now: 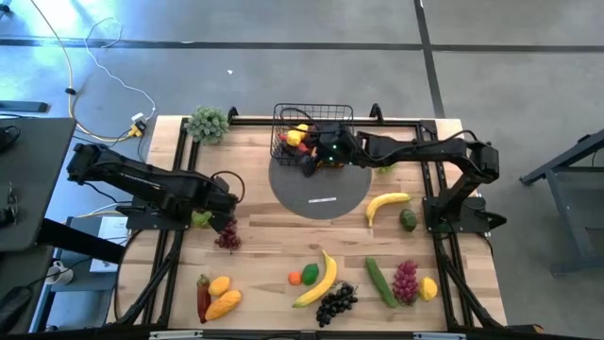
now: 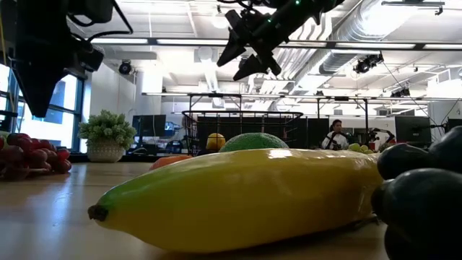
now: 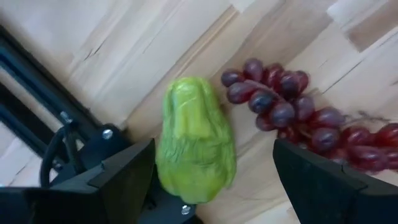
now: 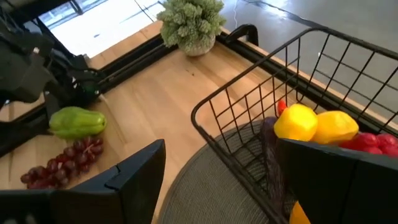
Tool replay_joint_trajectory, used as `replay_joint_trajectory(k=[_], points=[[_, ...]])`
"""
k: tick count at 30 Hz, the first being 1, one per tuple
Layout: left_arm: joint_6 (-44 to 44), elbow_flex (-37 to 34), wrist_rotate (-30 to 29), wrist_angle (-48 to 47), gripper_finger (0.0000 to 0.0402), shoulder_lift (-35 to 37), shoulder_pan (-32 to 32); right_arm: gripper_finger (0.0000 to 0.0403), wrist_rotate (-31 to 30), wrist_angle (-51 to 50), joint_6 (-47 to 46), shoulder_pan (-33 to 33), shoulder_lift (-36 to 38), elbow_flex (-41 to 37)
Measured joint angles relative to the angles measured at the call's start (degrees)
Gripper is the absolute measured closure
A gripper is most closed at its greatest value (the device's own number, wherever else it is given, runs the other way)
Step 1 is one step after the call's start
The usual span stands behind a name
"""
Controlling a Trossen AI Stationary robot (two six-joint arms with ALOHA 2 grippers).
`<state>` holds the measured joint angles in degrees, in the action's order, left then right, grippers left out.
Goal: Build produce basket
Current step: Put the chayote into the wire basket
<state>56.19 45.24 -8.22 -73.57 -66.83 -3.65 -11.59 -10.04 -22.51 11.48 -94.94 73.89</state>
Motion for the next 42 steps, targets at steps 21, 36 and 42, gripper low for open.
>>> replay_joint_trajectory(k=[21,36,42], points=[[-9.9,0.9,8.5,-2.7,0.0085,-12.7,10.2,0.0119,-0.7,-1.4,-1.3,-1.5,0.0,0.0],[-13.4,0.9,10.8,-2.4,0.0085,-25.5,11.9,0.0119,-0.7,-1.4,-1.1,-1.5,0.0,0.0],[-14.4,0.9,10.7,-0.9,0.0086,-28.5,11.9,0.0119,-0.7,-1.4,-1.0,-1.5,0.0,0.0]])
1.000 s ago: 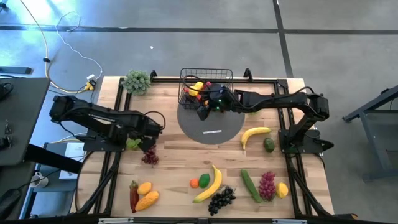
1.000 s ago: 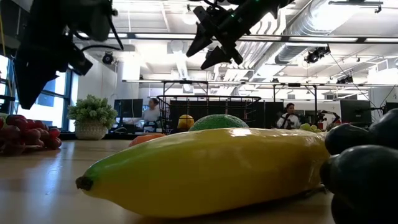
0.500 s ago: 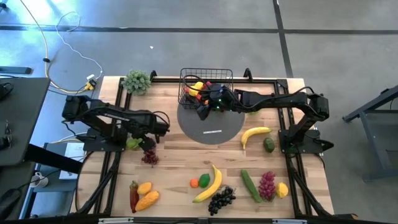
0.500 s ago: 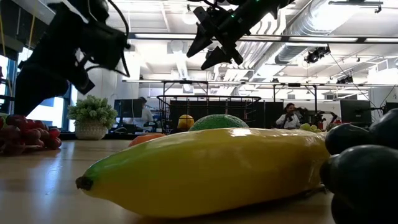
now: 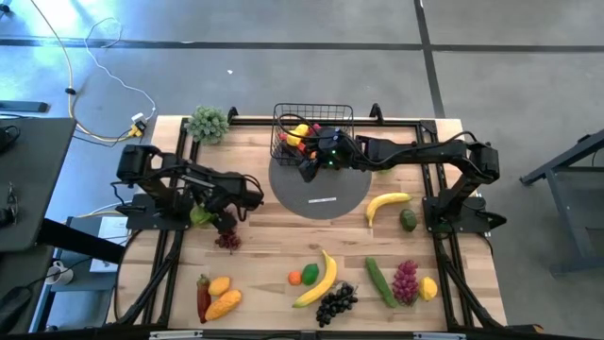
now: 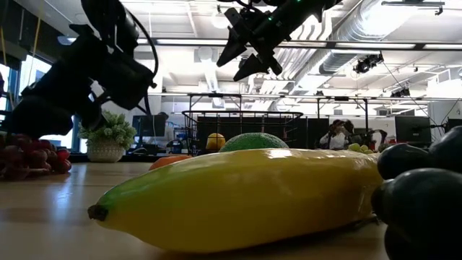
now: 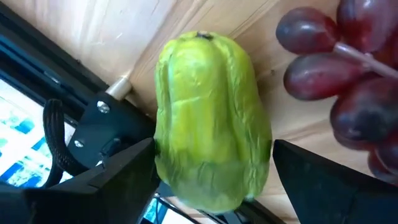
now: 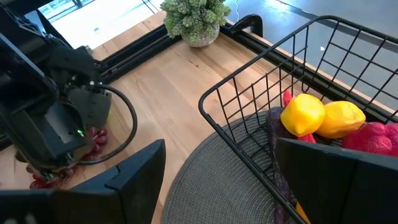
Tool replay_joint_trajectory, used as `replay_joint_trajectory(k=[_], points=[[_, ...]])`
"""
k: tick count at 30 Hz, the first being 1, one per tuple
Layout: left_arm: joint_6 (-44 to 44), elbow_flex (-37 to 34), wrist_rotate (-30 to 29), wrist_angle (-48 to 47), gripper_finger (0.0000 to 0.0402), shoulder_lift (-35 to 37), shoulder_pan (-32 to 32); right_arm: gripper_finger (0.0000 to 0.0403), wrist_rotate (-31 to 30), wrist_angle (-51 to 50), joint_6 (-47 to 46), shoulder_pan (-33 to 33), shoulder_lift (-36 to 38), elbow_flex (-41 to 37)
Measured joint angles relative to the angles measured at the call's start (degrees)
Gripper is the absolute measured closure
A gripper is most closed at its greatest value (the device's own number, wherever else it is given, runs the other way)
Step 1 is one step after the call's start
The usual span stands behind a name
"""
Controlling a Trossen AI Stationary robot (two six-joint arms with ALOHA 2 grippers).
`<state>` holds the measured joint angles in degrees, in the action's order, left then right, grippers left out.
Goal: Build produce basket
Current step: Put the chayote into the wire basket
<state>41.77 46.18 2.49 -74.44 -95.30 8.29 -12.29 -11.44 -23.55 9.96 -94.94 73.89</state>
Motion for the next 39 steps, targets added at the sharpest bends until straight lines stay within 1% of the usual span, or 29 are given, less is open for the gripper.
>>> replay_joint_trajectory(k=[3,9,16,19,22,27,34,39], points=[[-0.5,0.0,-0.2,0.7,0.0095,-1.1,0.0,0.0119,0.0,0.0,0.0,0.0,0.0,0.0],[-3.5,0.2,-0.6,0.7,0.0132,-3.2,0.0,0.0119,0.0,-0.2,0.0,0.0,0.0,0.0],[-4.5,0.2,-1.3,0.9,0.0175,-2.2,0.0,0.0119,0.0,-0.4,0.0,0.0,0.0,0.0],[-5.0,0.7,-3.3,0.9,0.0187,-1.0,0.0,0.012,0.0,-0.4,0.0,0.0,0.0,0.0],[-4.9,2.2,-5.3,1.5,0.0189,1.1,0.0,0.0123,0.0,-0.4,0.0,0.0,0.0,0.0],[-4.4,5.0,-5.9,1.0,0.0191,5.2,0.7,0.0131,0.0,-0.4,0.0,0.2,0.0,0.0],[-2.1,9.8,-8.6,1.1,0.0192,10.6,2.4,0.0135,0.1,-0.4,-1.2,0.6,0.6,0.0],[-1.9,13.6,-10.3,1.9,0.0192,13.8,3.9,0.0135,1.9,-0.2,-2.1,2.0,2.3,0.0]])
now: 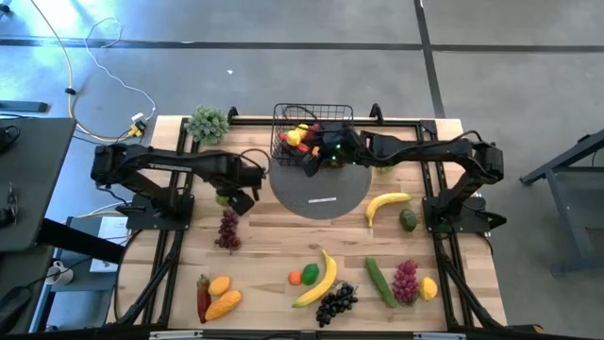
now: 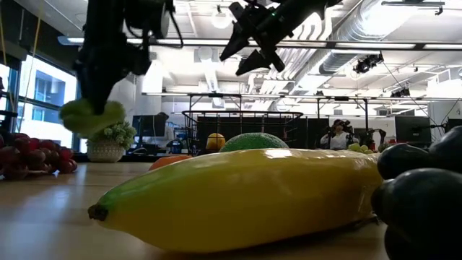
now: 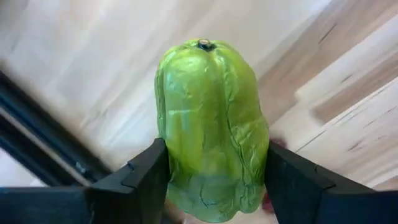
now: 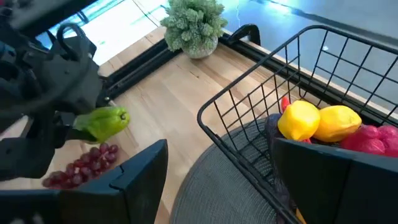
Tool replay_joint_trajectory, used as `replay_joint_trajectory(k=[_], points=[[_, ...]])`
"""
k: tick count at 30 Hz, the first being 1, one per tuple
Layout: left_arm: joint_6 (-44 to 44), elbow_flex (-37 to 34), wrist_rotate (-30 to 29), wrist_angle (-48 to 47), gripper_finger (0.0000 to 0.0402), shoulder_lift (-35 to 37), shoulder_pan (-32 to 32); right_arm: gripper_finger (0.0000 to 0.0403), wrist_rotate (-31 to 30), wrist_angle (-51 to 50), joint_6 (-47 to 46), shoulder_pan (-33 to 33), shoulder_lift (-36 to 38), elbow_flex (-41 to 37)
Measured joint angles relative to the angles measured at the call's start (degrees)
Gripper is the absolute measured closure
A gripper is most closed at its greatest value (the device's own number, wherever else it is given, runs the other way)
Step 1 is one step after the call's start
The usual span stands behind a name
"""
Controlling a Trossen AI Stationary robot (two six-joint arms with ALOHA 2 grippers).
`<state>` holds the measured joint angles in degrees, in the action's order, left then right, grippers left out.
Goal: Build produce basket
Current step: Put the chayote into the wire basket
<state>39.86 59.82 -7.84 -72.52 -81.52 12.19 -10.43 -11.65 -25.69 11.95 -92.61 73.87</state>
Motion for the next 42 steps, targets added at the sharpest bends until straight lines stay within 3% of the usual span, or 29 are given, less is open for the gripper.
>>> replay_joint_trajectory(k=[3,9,17,24,32,42], points=[[-1.2,2.1,-0.6,3.2,0.0192,1.9,1.0,0.0135,3.3,0.2,0.0,1.3,1.0,0.0],[-4.5,4.2,0.2,14.6,0.0192,5.4,2.9,0.0135,16.1,1.3,-1.5,4.5,1.2,0.0],[-6.7,4.3,3.9,27.0,0.0192,7.2,5.9,0.0135,23.2,4.4,-2.0,6.9,1.2,0.0],[-10.3,4.3,6.6,37.9,0.0192,7.2,7.1,0.0135,24.5,9.3,-3.7,8.1,1.2,0.0],[-11.5,4.3,5.3,46.3,0.0192,7.2,8.1,0.0135,28.4,14.9,-4.0,8.3,1.2,0.0],[-13.8,4.3,2.2,54.9,0.0192,7.2,8.1,0.0135,27.0,16.2,-3.8,8.7,1.2,0.0]])
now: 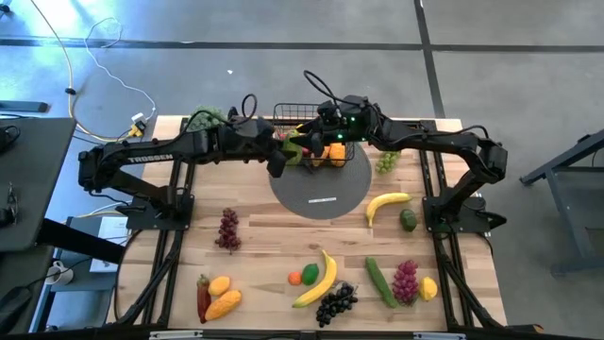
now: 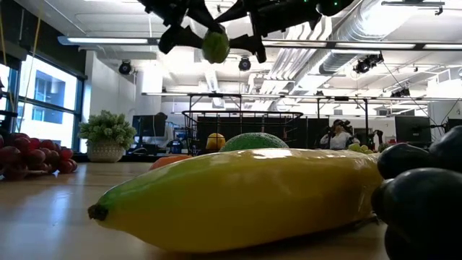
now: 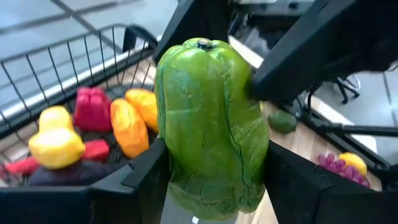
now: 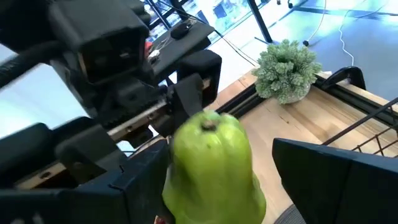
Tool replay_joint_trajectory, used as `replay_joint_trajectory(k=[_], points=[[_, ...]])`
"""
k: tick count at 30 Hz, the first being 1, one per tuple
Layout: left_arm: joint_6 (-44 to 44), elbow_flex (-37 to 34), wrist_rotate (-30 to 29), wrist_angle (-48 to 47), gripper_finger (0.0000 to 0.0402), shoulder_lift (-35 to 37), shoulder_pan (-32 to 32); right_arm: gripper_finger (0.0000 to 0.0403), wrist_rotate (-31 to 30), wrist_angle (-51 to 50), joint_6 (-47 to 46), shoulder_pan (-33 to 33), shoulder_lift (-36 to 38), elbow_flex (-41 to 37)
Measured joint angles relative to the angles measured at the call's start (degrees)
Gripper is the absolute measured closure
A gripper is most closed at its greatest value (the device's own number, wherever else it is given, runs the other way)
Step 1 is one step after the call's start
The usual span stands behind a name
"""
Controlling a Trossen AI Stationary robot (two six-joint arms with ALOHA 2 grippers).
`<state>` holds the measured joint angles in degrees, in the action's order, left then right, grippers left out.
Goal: Build produce basket
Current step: Put the chayote into the wire basket
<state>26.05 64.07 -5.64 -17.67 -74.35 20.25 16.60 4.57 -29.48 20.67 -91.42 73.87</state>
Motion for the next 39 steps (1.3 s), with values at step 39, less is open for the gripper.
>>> replay_joint_trajectory(k=[39], points=[[-8.3,-0.1,-2.7,8.6,0.0106,-1.7,1.3,0.0247,1.4,2.2,2.3,3.3,-1.4,0.1]])
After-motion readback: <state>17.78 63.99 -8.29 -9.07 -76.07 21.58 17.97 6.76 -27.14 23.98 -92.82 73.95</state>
